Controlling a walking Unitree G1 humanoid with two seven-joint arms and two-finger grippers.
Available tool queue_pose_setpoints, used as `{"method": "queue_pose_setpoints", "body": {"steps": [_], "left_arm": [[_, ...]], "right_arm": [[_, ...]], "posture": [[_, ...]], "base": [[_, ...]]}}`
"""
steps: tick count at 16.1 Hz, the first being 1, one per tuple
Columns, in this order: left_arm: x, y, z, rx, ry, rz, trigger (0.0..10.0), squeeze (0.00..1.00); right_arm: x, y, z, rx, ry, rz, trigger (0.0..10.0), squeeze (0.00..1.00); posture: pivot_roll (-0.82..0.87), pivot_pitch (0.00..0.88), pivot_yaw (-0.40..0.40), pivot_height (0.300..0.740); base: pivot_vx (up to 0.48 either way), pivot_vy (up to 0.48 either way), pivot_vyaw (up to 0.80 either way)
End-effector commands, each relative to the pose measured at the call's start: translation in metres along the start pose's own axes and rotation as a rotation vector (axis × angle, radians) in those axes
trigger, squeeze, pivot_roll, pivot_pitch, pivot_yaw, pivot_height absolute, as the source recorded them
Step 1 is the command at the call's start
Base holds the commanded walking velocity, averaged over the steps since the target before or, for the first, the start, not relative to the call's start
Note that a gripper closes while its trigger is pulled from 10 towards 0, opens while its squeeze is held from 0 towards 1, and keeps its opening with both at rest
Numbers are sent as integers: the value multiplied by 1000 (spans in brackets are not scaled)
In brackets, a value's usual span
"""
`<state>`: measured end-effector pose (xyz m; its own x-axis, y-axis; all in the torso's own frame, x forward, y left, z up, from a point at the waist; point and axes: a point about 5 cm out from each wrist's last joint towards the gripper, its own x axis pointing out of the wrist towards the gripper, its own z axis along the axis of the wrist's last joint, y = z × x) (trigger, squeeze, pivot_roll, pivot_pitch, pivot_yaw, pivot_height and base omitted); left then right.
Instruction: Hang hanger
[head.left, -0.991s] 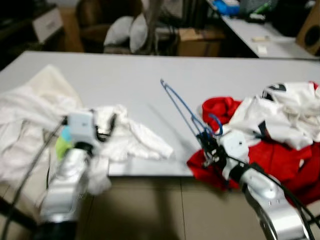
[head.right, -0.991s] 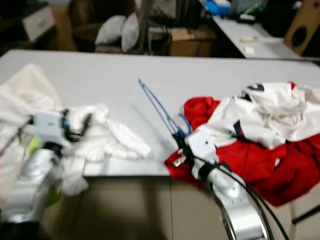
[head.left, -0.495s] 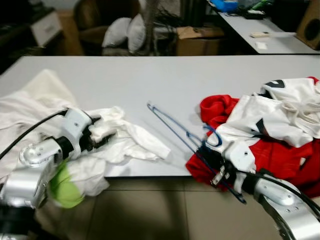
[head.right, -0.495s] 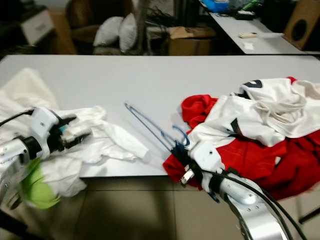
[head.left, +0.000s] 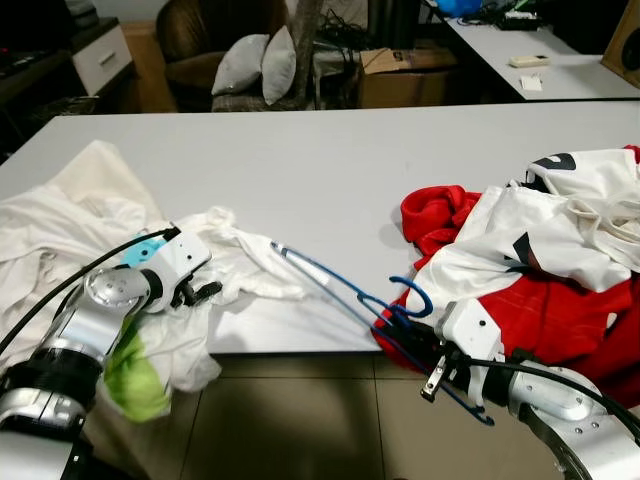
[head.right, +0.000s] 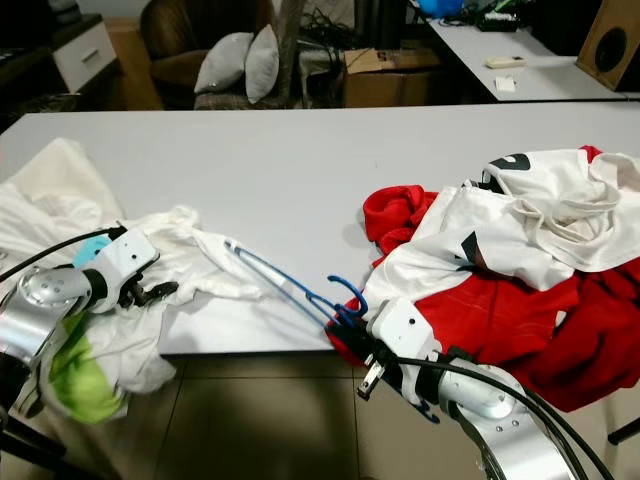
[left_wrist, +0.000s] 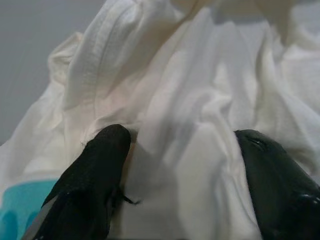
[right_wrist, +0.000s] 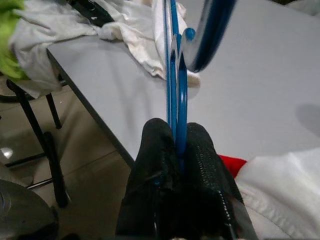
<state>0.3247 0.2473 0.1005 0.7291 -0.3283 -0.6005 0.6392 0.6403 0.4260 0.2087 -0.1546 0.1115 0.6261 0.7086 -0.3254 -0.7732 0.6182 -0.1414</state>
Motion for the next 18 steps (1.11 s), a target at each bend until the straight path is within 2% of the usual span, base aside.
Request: {"method": "queue_pose_setpoints", "body": {"steps": [1,2,4,7,8,11,13,14,16,18], "left_arm": [[0,1,-4,10,33,1,10000,0],[2,-5,-8,-16,33,-51,0,0],[5,-12,-11,-46,20,-110,0,0],[10,-13,-10,-81,-10,-95,0,0],[12,-12,-5,-117,-47,-90,0,0],[12,-11,-1,-141,-84,-85,0,0],[15,-11,5,-175,-140,-66,0,0],[15,-11,6,-179,-143,-65,0,0],[18,-12,14,-232,-201,-63,0,0],[25,-11,39,-339,-322,-54,0,0]], "right_arm": [[-2,2,5,-10,-12,7,10000,0],[-3,1,5,-6,-10,-2,10000,0],[-4,-1,5,-6,-9,-15,10000,0],[-5,-10,7,-22,-3,-55,10000,0],[-8,-19,9,-26,-12,-139,10000,0],[-11,-33,10,-30,-13,-250,10000,0],[-19,-53,10,-10,-15,-425,10000,0],[-20,-55,10,-10,-17,-443,10000,0],[-22,-56,17,27,-81,-478,10000,0],[-22,-54,21,27,-108,-491,10000,0]], "posture": [[-80,0,92,740],[-83,0,91,740],[-83,0,86,740],[-82,0,78,740],[-84,0,76,740],[-87,0,77,740],[-97,0,81,740],[-97,0,81,740],[-112,0,94,740],[-121,0,100,740]], "base": [[0,0,0],[0,0,0],[0,0,0],[0,0,0],[0,0,0],[0,0,0],[0,0,0],[0,0,0],[0,0,0],[0,0,0]]}}
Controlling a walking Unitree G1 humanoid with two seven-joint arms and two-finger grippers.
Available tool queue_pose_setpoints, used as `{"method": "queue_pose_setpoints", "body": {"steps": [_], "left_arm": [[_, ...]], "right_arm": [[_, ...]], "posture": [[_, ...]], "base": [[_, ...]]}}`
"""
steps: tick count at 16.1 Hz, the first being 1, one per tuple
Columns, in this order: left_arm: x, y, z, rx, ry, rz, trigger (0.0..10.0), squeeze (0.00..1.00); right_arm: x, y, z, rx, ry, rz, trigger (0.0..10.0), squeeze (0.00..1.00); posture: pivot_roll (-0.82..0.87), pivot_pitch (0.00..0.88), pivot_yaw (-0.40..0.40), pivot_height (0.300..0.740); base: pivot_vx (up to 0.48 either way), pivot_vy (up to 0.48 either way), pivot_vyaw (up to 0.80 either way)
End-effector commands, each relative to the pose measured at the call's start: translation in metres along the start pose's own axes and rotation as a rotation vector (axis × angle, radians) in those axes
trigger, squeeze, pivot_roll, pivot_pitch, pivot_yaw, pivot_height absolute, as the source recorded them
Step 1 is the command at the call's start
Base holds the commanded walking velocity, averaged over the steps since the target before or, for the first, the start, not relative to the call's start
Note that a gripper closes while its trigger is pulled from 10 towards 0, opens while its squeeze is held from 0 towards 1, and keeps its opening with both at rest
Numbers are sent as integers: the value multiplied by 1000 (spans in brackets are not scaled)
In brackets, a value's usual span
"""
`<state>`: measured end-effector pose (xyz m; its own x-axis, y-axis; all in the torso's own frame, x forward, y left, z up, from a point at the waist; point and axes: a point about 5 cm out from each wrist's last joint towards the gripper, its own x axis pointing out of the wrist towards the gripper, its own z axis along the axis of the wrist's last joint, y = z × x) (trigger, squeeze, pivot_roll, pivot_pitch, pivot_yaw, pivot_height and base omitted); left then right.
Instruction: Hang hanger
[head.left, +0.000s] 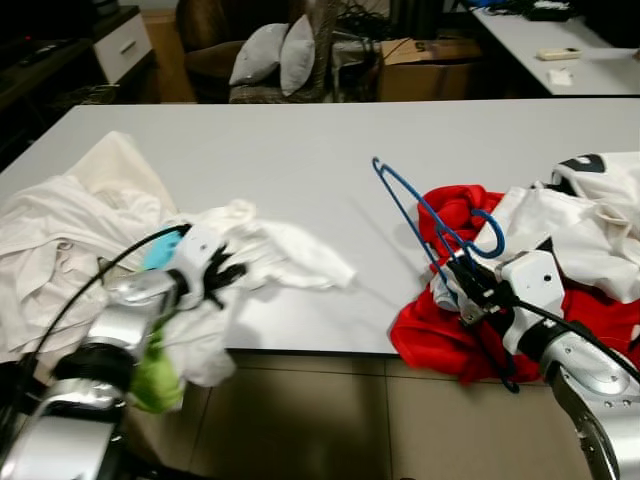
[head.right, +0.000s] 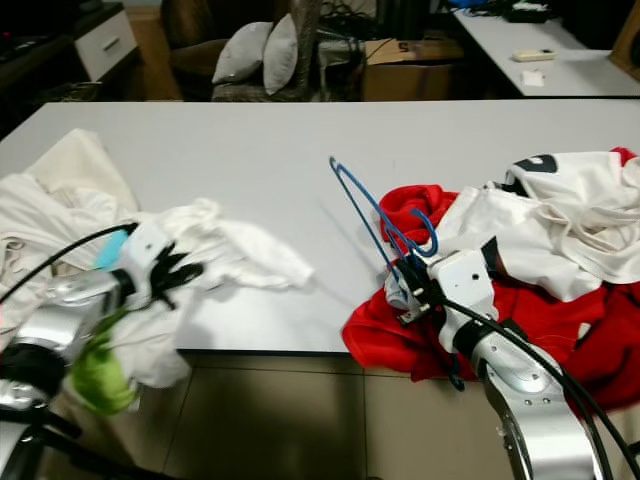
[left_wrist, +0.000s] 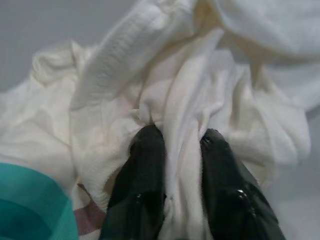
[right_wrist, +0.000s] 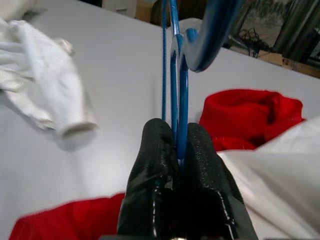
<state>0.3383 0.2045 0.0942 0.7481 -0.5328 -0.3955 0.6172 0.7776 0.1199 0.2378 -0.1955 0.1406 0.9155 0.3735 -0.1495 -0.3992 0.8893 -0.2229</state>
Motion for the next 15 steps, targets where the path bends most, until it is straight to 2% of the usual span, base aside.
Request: {"method": "queue_pose_setpoints", "body": {"steps": [1,2,3,4,5,6,7,8,9,11,12,13,14,15], "left_arm": [[8,3,26,-38,-99,17,0,0],[21,0,49,-96,-189,25,0,0],[25,-2,56,-111,-217,25,0,0],[38,-8,90,-167,-328,19,0,0],[49,-13,136,-239,-461,43,0,0],[50,-13,151,-265,-507,69,0,0],[49,-9,174,-320,-584,123,0,0],[48,-7,181,-336,-605,137,0,0],[48,-7,194,-311,-606,166,0,0],[56,-14,184,-254,-523,160,0,0],[69,-27,157,-167,-349,135,10000,0],[76,-37,129,-76,-211,76,10000,0],[78,-44,104,-79,-125,21,10000,1000],[78,-44,98,-106,-95,12,10000,1000]], "right_arm": [[0,-3,5,-3,-22,-28,10000,0],[0,-4,6,-3,-29,-45,10000,0],[0,-5,6,-2,-31,-52,10000,0],[1,-8,6,-4,-34,-74,10000,0],[1,-11,8,-6,-41,-99,10000,0],[1,-12,8,-5,-44,-105,10000,0],[2,-13,9,-6,-50,-113,10000,0],[2,-13,9,-6,-52,-116,10000,0],[2,-10,8,-4,-50,-119,10000,0],[2,-7,6,3,-48,-122,10000,0],[1,-4,6,6,-47,-120,10000,0],[1,-1,4,10,-44,-114,10000,0],[0,2,4,14,-41,-106,10000,0],[0,3,4,16,-41,-104,10000,0]], "posture": [[-125,0,102,740],[-129,0,105,740],[-130,0,105,740],[-131,0,108,740],[-132,0,110,740],[-132,0,113,740],[-133,0,117,740],[-134,0,120,740],[-141,0,134,740],[-147,0,145,740],[-149,0,150,740],[-153,0,155,740],[-157,0,163,740],[-156,0,162,740]], "base": [[0,0,0],[0,0,0],[0,0,0],[0,0,0],[0,0,0],[0,0,0],[0,0,0],[0,0,0],[0,0,0],[0,0,0],[0,0,0],[0,0,0],[0,0,0],[0,0,0]]}}
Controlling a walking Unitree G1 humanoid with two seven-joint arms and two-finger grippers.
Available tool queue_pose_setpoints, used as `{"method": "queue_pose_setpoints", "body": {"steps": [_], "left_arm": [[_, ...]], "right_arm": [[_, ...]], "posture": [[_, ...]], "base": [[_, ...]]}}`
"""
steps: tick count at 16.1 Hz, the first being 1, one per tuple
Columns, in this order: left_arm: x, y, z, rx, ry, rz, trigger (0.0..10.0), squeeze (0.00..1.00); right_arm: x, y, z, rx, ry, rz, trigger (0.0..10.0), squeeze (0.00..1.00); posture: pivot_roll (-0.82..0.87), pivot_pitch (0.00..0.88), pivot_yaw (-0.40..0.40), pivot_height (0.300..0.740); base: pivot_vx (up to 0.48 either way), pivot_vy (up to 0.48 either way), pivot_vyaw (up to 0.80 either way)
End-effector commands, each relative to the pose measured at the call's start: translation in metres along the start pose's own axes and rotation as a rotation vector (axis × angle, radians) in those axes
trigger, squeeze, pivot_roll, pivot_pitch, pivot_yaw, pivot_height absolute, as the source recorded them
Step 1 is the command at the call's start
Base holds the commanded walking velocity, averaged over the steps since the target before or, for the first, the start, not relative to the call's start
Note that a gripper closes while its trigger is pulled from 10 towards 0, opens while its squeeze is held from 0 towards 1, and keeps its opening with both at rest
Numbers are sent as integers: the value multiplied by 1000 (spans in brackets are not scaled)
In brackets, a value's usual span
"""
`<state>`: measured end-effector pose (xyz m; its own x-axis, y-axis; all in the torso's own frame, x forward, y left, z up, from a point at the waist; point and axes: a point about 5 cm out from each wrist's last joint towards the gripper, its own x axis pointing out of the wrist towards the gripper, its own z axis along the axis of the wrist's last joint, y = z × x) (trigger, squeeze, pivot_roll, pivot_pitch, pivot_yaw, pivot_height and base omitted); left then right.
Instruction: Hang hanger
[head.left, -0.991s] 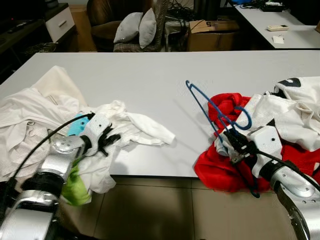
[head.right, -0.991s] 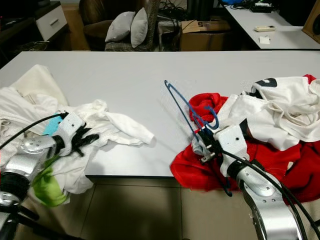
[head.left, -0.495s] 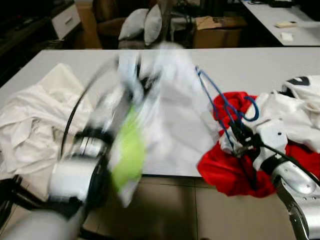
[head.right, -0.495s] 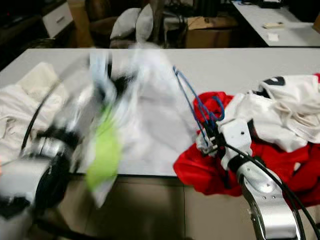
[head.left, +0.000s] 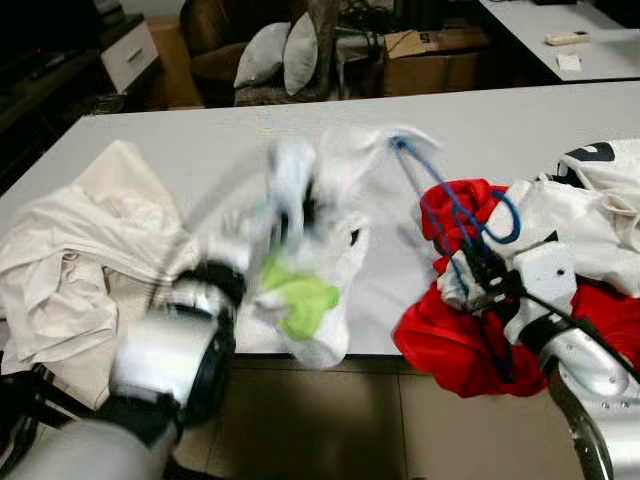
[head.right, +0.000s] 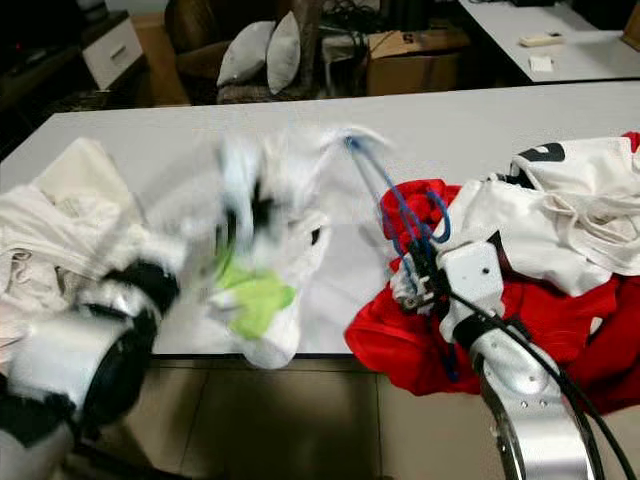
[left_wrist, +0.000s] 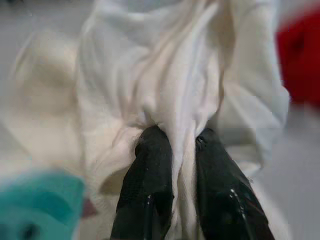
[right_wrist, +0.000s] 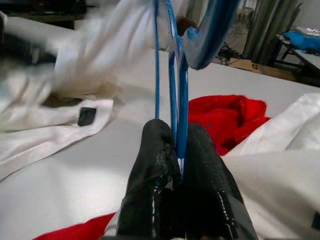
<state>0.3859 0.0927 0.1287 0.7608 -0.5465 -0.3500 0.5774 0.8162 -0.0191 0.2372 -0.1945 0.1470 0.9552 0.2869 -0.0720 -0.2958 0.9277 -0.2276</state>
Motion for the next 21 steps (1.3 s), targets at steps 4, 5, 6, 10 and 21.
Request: {"method": "queue_pose_setpoints", "body": {"steps": [4,5,6,10,21], "left_arm": [[-10,24,21,32,-21,75,10000,1000],[-12,28,27,32,-34,94,10000,1000],[-19,40,41,22,-90,177,10000,1000],[-40,73,67,58,-212,425,10000,1000],[-87,75,-43,398,495,-353,10000,16]], "right_arm": [[2,6,-2,15,11,19,10000,0],[2,5,-2,15,10,21,10000,0],[4,5,-1,13,9,21,10000,0],[5,9,-3,19,6,13,10000,0],[-12,29,-3,25,17,202,10000,0]], "posture": [[-137,0,148,740],[-137,0,148,740],[-129,0,145,740],[-118,0,158,740],[-121,0,180,740]], "base": [[0,0,0],[0,0,0],[0,0,0],[0,0,0],[0,0,0]]}}
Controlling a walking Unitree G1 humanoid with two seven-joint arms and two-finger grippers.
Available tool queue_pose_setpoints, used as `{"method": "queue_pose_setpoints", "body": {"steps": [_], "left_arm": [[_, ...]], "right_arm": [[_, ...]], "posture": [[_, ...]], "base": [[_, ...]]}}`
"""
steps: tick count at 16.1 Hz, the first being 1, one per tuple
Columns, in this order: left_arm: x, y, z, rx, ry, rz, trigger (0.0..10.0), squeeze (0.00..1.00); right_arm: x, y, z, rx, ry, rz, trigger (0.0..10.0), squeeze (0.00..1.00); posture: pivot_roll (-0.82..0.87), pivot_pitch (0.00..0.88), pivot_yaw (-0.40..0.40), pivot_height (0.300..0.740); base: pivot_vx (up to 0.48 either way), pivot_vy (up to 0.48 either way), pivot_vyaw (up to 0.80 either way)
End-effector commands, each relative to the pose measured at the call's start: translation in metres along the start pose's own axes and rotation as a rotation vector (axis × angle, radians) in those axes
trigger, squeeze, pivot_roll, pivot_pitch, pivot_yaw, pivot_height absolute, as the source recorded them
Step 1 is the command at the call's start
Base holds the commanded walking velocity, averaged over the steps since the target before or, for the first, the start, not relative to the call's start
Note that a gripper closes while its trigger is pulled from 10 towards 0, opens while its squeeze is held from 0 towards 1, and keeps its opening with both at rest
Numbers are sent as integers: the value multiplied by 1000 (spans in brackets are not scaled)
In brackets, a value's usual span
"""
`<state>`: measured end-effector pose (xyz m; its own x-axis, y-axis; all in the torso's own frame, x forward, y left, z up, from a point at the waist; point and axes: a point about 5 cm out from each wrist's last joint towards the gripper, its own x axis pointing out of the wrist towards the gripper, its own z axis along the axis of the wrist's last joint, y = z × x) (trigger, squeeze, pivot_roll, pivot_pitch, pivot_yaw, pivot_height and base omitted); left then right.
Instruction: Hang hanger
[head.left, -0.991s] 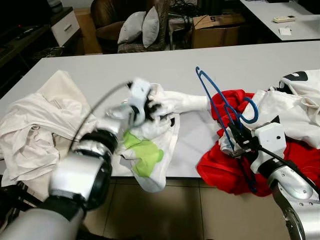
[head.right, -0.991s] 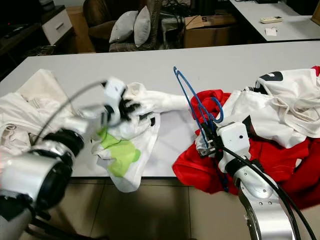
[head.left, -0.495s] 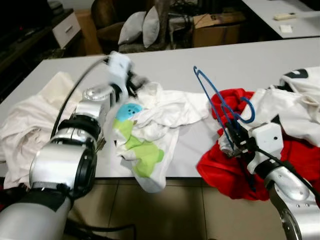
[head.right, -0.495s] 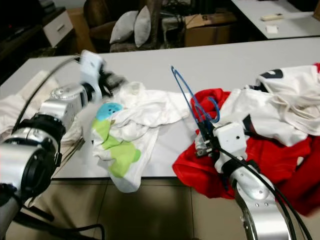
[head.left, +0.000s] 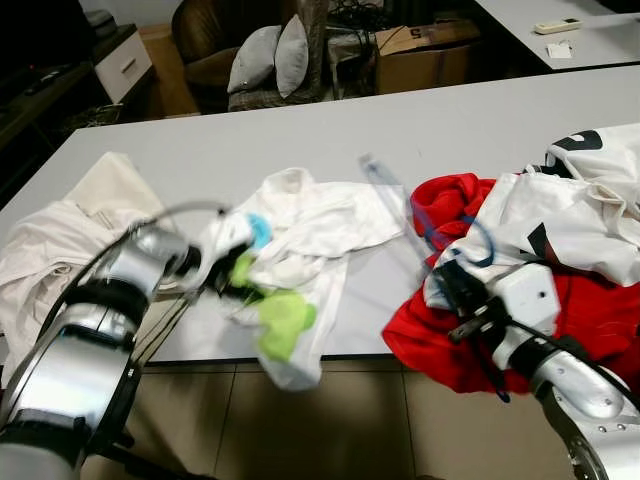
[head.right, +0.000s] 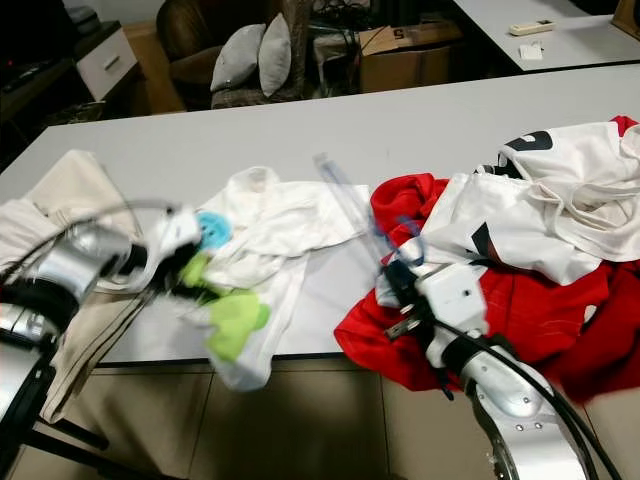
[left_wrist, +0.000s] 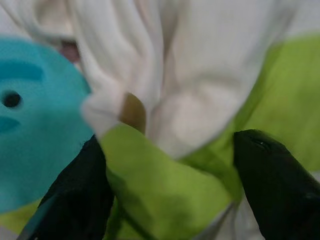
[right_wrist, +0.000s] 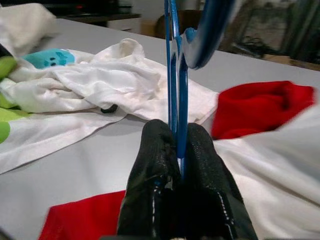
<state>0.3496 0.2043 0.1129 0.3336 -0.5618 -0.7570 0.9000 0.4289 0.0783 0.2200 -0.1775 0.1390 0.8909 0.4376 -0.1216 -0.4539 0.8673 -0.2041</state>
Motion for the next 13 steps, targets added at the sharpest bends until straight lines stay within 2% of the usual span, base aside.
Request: {"method": "queue_pose_setpoints", "body": {"steps": [1,2,3,4,5,6,7,8,9,10,11,12,13], "left_arm": [[-2,3,-5,4,47,59,10000,0],[6,3,-7,1,58,146,10000,0],[13,5,-1,2,24,244,10000,0],[17,9,12,-9,-48,339,10000,0],[20,13,35,-37,-176,447,10000,0],[21,16,55,-86,-285,508,10000,0],[21,18,68,-110,-349,556,10000,0],[22,18,72,-101,-354,577,10000,0],[21,21,81,-100,-378,686,10000,0],[19,23,84,-124,-397,745,10000,0],[14,28,84,-132,-401,833,10000,0],[12,29,84,-136,-404,860,10000,0],[2,35,84,-160,-455,911,10000,0]], "right_arm": [[1,8,0,13,4,55,10000,0],[3,9,0,7,7,64,10000,0],[6,7,0,2,6,54,10000,0],[8,4,1,-2,5,38,10000,0],[11,-1,1,-16,7,13,10000,0],[11,-4,0,-17,7,-14,10000,0],[11,-7,0,-22,9,-32,10000,0],[11,-8,0,-18,8,-42,10000,0],[11,-10,0,-27,11,-64,10000,0],[11,-11,0,-18,9,-81,10000,0],[11,-11,0,-15,3,-103,10000,0],[11,-11,0,-15,2,-108,10000,0],[9,-12,2,-13,-7,-128,10000,0]], "posture": [[-112,0,168,740],[-103,0,158,740],[-98,0,150,740],[-94,0,146,740],[-94,0,146,740],[-92,0,147,740],[-92,0,147,740],[-94,0,151,740],[-99,0,155,740],[-106,0,160,740],[-116,0,170,740],[-116,0,170,740],[-125,0,178,740]], "base": [[0,0,0],[0,0,0],[0,0,0],[0,0,0],[0,0,0],[0,0,0],[0,0,0],[0,0,0],[0,0,0],[0,0,0],[0,0,0],[0,0,0],[0,0,0]]}}
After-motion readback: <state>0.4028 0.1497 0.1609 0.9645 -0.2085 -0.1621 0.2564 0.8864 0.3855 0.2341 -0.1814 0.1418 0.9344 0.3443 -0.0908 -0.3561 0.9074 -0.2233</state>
